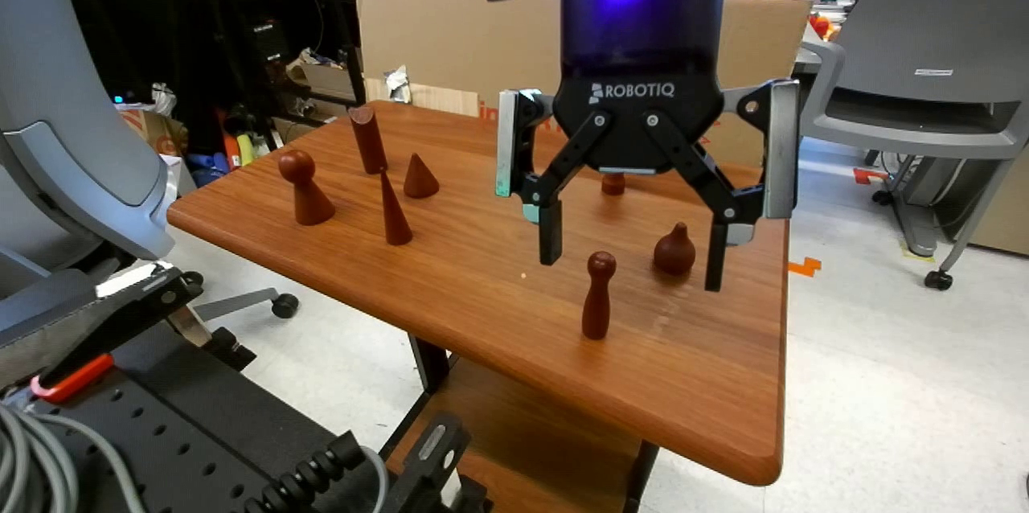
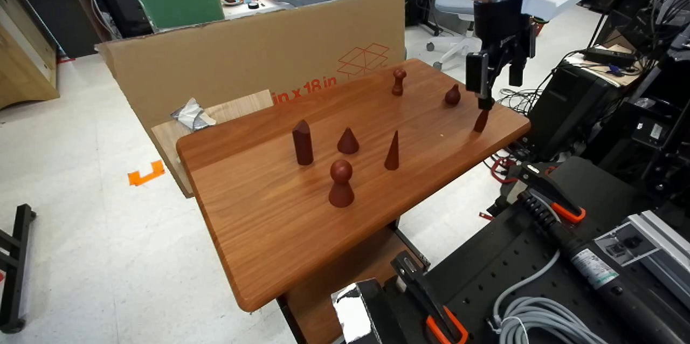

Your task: Move the brown object at the right front corner to the left

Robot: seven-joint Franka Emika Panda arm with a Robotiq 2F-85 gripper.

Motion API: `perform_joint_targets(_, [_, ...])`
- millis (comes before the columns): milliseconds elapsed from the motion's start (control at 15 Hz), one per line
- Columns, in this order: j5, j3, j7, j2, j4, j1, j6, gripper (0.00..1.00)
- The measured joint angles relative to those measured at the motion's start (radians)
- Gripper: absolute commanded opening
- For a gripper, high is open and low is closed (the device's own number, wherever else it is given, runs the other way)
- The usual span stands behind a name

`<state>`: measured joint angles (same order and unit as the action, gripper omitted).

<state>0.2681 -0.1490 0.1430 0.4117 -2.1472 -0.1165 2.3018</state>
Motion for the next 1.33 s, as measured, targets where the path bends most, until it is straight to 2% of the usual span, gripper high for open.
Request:
perform_joint_targets(600, [0.069, 0.0, 0.0, 0.053, 0.03, 0.018, 0.0, 0.03])
perform_joint_targets(667, [0.075, 0.0, 0.0, 0.053, 0.03, 0.02, 0.0, 0.0])
perform_joint_targets(733, [0.078, 0.0, 0.0, 0.053, 0.031, 0.022, -0.001, 0.05])
perform_joint_targets(1067, [0.072, 0.012, 0.0, 0.049, 0.034, 0.024, -0.051, 0.05])
perform_joint_targets(1333, [0.01, 0.07, 0.0, -0.023, 0.035, 0.03, -0.103, 0.05])
